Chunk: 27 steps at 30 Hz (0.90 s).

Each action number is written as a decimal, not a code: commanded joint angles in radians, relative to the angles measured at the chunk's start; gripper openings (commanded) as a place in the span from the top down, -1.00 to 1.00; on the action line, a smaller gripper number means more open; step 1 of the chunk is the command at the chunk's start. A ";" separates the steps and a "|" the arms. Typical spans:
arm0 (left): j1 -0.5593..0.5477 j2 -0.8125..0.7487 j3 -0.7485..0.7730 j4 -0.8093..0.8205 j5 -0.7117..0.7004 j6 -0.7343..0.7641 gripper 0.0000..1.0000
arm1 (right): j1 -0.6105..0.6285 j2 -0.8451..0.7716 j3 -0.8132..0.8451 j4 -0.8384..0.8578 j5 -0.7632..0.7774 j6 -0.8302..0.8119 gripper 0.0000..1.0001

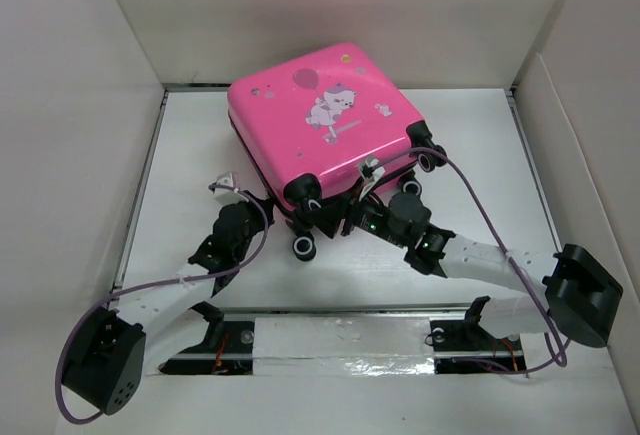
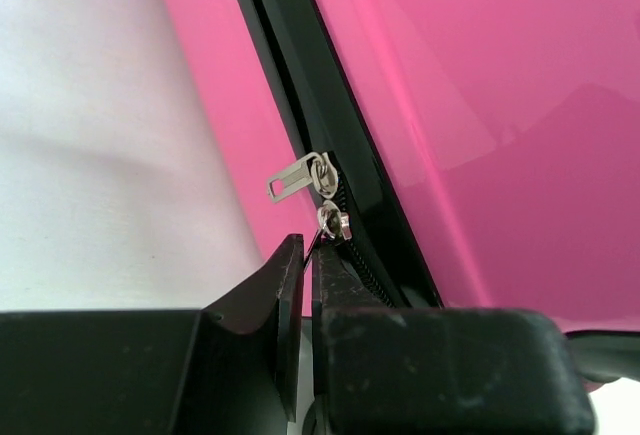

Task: Pack the luggage

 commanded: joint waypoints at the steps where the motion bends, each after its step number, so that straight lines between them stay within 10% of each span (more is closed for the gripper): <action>1: 0.080 0.028 0.066 0.088 -0.267 -0.018 1.00 | 0.067 -0.080 0.022 -0.062 -0.064 -0.045 0.67; 5: 0.080 0.006 0.075 0.059 -0.269 -0.079 0.92 | 0.076 -0.077 0.019 -0.062 -0.059 -0.045 0.66; 6: 0.080 -0.009 0.072 0.025 -0.266 -0.098 0.38 | 0.076 -0.076 0.019 -0.062 -0.062 -0.045 0.64; 9: 0.080 -0.116 0.037 -0.020 -0.240 -0.156 -0.42 | 0.076 -0.072 0.022 -0.066 -0.064 -0.048 0.48; 15: 0.080 -0.449 0.034 -0.155 -0.108 -0.201 -0.98 | 0.104 -0.131 0.044 -0.152 0.010 -0.102 -0.26; 22: 0.070 -0.649 0.124 -0.253 0.102 -0.190 -0.98 | 0.124 -0.302 0.148 -0.384 0.189 -0.253 -1.00; 27: 0.070 -0.652 0.256 -0.395 0.208 -0.141 -0.98 | 0.124 -0.460 0.184 -0.538 0.416 -0.347 -1.00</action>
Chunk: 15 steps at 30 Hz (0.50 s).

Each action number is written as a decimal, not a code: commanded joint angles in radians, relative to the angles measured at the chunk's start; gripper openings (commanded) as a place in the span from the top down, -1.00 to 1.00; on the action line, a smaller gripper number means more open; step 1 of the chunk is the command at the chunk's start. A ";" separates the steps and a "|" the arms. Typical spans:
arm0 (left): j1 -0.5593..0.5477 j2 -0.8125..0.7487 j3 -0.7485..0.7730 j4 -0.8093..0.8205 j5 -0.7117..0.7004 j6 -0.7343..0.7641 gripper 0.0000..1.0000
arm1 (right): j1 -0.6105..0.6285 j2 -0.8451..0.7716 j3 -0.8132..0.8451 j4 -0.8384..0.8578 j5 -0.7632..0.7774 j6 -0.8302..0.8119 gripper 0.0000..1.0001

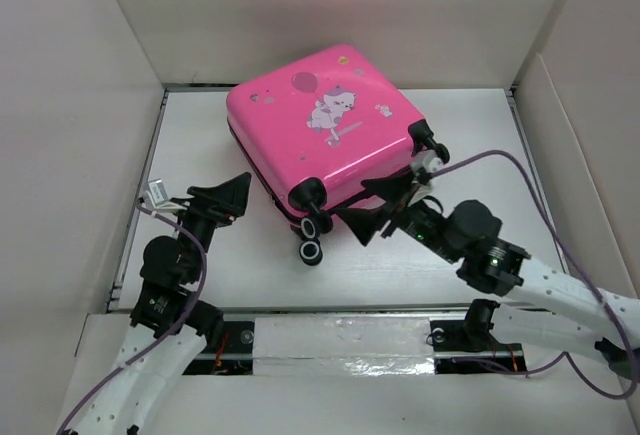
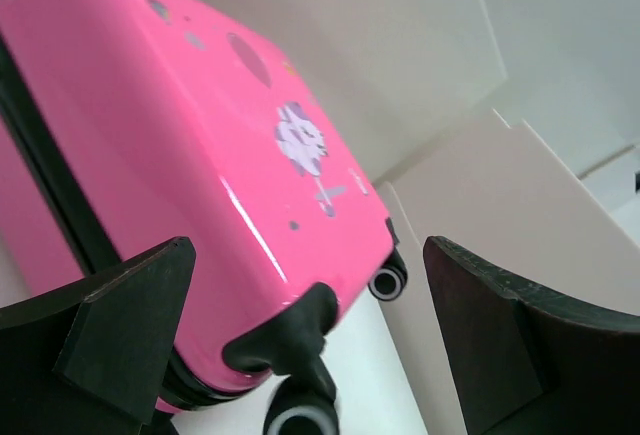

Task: Pack the luggage

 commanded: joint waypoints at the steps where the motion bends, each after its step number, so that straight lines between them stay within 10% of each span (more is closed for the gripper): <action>1: -0.004 -0.023 0.102 -0.099 0.108 0.058 -0.98 | 0.003 -0.138 0.042 -0.124 0.206 -0.101 -1.00; 15: -0.004 -0.155 0.251 -0.265 -0.008 0.257 -0.98 | 0.003 -0.533 -0.079 -0.234 0.694 -0.124 -1.00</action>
